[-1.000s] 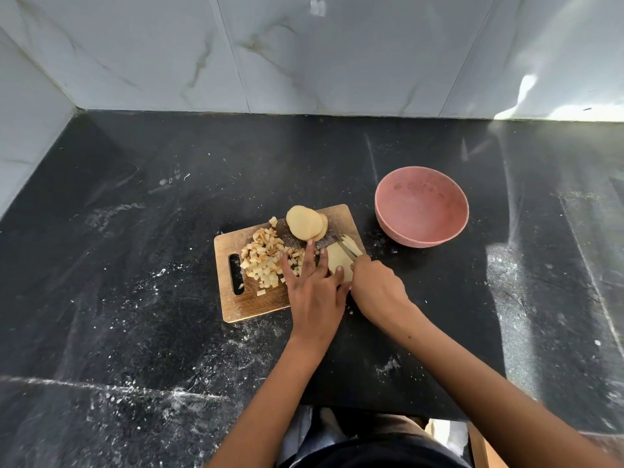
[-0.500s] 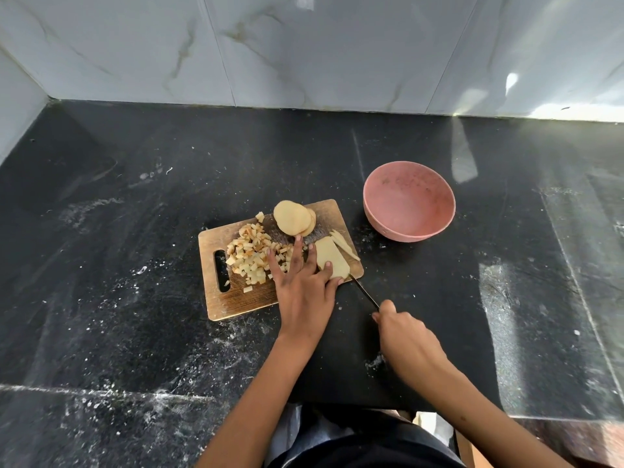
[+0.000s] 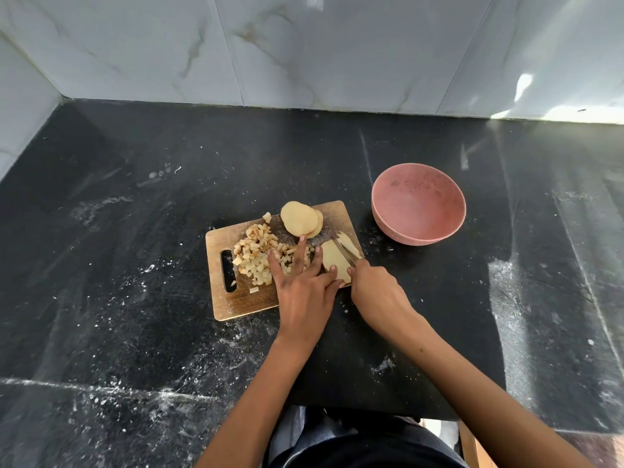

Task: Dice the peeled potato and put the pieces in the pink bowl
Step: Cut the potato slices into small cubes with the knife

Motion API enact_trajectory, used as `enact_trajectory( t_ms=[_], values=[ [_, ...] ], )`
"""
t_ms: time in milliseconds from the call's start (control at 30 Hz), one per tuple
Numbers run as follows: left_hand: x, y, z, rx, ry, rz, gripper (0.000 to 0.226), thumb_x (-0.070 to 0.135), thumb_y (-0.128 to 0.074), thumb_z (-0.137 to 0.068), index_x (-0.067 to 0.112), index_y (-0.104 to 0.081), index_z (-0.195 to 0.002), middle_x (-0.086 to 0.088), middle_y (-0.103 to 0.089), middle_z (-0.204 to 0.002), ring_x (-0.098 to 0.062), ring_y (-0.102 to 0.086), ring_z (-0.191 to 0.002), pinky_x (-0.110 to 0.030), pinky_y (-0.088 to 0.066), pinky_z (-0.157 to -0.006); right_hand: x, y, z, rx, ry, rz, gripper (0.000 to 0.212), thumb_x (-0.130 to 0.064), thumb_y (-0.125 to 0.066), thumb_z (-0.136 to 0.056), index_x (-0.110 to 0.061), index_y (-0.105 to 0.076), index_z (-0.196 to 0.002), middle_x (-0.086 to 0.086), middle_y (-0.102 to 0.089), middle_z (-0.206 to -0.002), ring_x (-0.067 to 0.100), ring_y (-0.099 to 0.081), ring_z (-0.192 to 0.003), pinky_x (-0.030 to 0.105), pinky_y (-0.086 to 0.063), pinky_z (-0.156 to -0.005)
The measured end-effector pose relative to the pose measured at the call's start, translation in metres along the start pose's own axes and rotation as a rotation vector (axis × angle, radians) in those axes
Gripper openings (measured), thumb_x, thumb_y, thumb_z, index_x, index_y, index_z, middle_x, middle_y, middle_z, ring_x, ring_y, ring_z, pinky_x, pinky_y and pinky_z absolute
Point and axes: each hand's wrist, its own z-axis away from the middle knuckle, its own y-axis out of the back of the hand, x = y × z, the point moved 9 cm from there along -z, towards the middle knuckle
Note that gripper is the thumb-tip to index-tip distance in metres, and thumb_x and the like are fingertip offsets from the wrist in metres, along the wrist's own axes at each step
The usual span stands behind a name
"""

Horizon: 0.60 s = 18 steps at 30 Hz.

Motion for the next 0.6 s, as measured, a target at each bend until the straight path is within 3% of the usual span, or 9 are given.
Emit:
enact_trajectory(
  t_ms=[167, 333, 500, 600],
  values=[
    [-0.002, 0.0, -0.001, 0.012, 0.003, 0.018, 0.009, 0.03, -0.068, -0.084, 0.027, -0.077, -0.083, -0.008, -0.069, -0.115, -0.035, -0.046, -0.131, -0.058, 0.002, -0.112, -0.01, -0.004, -0.01, -0.032, 0.011, 0.024, 0.023, -0.015, -0.04, -0.101, -0.004, -0.049, -0.119, 0.016, -0.059, -0.117, 0.034, -0.059, -0.107, 0.035, -0.041, -0.072],
    [-0.003, -0.002, 0.0, -0.003, -0.006, 0.024, 0.01, 0.027, -0.081, -0.075, 0.026, -0.078, -0.085, -0.007, -0.069, -0.116, -0.036, -0.045, -0.132, -0.059, 0.0, -0.112, 0.01, -0.011, 0.009, -0.101, -0.012, 0.051, 0.031, -0.019, -0.032, -0.103, -0.007, -0.039, -0.131, 0.018, -0.057, -0.118, 0.035, -0.057, -0.108, 0.037, -0.04, -0.073],
    [-0.003, -0.003, 0.0, -0.007, 0.003, 0.024, 0.011, 0.028, -0.081, -0.074, 0.028, -0.077, -0.085, -0.006, -0.069, -0.116, -0.034, -0.044, -0.133, -0.056, 0.004, -0.113, 0.037, -0.026, 0.049, -0.136, -0.016, 0.05, 0.021, -0.031, -0.024, -0.105, -0.014, -0.034, -0.098, 0.009, -0.055, -0.096, 0.032, -0.059, -0.098, 0.035, -0.038, -0.068],
    [-0.003, -0.003, 0.0, -0.005, 0.007, 0.034, 0.01, 0.028, -0.081, -0.075, 0.028, -0.077, -0.084, -0.005, -0.068, -0.117, -0.033, -0.043, -0.133, -0.055, 0.006, -0.114, 0.042, -0.027, 0.054, -0.106, -0.002, 0.039, 0.022, -0.031, -0.023, -0.105, -0.014, -0.031, -0.095, 0.004, -0.047, -0.084, 0.032, -0.059, -0.096, 0.034, -0.037, -0.068]
  ],
)
